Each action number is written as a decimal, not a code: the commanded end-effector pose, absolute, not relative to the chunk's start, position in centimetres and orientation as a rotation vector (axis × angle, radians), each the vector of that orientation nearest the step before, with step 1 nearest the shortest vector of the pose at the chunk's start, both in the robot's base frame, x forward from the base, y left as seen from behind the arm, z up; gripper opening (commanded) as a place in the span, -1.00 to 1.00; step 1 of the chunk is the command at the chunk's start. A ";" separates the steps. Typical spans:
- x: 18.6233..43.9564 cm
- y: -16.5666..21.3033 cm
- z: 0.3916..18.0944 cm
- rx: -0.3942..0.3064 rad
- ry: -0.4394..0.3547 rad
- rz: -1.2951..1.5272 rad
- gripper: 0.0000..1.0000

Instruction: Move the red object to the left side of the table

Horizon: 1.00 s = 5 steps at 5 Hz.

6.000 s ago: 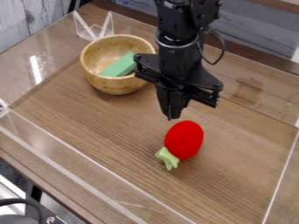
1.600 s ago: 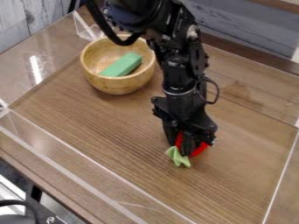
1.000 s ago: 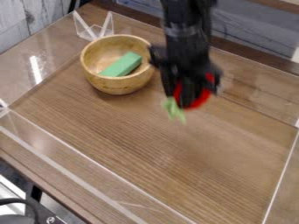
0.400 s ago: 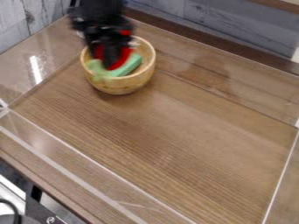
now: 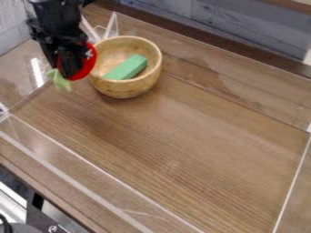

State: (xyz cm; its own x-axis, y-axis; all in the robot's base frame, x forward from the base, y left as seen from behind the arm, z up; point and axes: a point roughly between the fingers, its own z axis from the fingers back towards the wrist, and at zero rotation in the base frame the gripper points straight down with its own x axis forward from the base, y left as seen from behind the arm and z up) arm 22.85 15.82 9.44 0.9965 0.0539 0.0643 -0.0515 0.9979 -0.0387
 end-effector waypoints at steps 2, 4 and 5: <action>24.1 20.0 7.6 -0.004 -0.089 0.130 -1.00; 25.4 21.8 6.4 -0.007 -0.070 0.196 -1.00; 26.3 21.5 6.5 -0.007 -0.058 0.186 1.00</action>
